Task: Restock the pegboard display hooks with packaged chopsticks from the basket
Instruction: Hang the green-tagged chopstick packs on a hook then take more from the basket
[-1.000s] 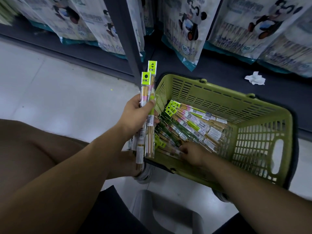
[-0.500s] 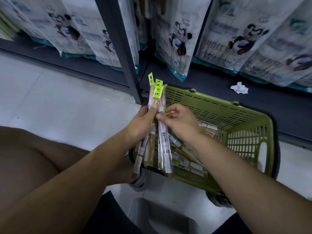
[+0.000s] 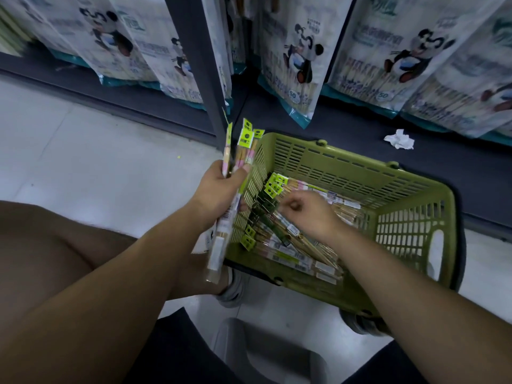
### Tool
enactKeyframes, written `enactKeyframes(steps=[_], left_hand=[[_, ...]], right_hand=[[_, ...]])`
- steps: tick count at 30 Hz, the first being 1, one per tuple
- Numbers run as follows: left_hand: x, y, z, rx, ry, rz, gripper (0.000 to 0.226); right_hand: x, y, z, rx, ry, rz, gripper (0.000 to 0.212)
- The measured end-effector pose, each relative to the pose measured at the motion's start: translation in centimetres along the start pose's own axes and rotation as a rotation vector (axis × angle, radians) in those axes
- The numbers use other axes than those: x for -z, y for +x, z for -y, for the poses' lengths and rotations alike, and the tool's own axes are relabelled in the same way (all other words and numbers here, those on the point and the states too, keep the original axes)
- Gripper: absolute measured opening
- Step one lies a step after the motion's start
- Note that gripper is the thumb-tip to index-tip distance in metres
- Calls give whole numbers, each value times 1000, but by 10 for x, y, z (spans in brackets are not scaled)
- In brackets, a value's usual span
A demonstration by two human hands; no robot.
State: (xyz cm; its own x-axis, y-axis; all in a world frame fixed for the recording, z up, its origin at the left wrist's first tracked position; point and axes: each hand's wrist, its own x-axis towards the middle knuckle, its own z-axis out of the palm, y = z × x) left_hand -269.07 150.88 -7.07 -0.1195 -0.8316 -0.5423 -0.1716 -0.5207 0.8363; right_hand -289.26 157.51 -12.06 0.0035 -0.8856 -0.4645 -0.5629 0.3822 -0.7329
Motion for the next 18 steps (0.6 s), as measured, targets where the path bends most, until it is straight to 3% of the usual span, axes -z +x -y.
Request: enactKeyframes(steps=[3, 5, 13, 18], left_hand=[[7, 2, 5, -27, 9, 42, 24], [9, 2, 7, -38, 18, 72, 23], [6, 4, 11, -60, 26, 72, 27], [5, 6, 13, -69, 30, 67, 29]], right_hand=[[-23, -10, -50, -136, -224, 328, 24], [-37, -20, -74, -187, -301, 437, 31], [-52, -20, -97, -173, -502, 473, 49], [-52, -21, -105, -196, -503, 462, 41]])
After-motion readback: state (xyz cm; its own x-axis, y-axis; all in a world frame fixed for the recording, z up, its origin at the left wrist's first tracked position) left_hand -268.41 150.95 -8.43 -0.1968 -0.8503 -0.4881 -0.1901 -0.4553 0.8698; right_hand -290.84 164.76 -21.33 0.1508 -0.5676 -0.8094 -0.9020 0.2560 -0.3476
